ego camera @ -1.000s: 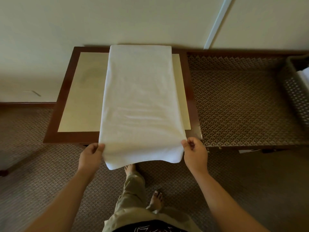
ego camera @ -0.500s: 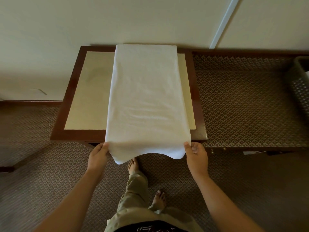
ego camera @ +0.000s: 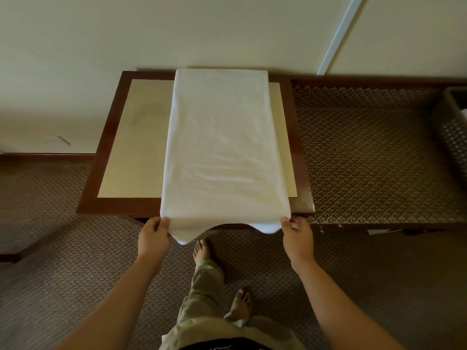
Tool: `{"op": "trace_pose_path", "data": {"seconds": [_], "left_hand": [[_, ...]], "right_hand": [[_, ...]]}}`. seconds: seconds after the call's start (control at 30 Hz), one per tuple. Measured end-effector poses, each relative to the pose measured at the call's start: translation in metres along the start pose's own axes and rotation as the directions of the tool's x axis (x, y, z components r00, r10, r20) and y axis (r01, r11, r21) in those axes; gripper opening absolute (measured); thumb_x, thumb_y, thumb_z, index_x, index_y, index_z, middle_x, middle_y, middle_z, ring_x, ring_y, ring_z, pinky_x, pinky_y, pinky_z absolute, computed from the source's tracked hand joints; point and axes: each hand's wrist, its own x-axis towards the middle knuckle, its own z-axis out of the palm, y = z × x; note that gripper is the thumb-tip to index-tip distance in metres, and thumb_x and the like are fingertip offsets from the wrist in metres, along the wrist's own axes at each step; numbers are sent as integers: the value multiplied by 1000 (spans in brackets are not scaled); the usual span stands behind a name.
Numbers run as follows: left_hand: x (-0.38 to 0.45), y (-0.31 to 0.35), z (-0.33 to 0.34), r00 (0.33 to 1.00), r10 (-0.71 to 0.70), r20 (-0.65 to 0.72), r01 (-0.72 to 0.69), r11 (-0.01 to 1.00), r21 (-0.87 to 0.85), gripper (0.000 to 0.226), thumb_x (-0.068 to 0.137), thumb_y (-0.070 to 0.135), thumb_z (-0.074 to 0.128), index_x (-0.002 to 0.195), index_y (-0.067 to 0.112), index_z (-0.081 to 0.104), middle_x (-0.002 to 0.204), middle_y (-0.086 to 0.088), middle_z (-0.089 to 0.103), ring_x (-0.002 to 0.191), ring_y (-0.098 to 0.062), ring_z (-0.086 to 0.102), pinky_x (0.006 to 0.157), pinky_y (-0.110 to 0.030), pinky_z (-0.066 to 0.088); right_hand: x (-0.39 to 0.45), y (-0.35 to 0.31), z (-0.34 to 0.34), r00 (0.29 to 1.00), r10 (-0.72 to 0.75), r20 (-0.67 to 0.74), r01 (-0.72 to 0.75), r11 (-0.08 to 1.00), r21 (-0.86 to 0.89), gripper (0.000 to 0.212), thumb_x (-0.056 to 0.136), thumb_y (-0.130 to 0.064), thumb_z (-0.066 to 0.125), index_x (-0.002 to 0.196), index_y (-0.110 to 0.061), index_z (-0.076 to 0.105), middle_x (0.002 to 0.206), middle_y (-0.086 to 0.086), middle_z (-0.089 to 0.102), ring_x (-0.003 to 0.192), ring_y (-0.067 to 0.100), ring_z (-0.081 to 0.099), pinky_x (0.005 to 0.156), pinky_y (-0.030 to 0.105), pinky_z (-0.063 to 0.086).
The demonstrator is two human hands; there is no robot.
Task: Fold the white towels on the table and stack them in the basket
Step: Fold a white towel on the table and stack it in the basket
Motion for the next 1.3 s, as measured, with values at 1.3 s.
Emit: {"op": "trace_pose_path", "data": {"seconds": [1.3], "left_hand": [[-52, -1, -77, 907, 38, 420, 24, 989, -143, 48, 91, -16, 56, 121, 21, 68, 109, -5, 77, 103, -24, 71, 82, -34, 58]], "right_hand": [[-43, 1, -67, 900, -316, 300, 331, 944, -1, 35, 90, 2, 72, 103, -31, 76, 106, -11, 78, 103, 12, 73, 83, 24, 60]]}}
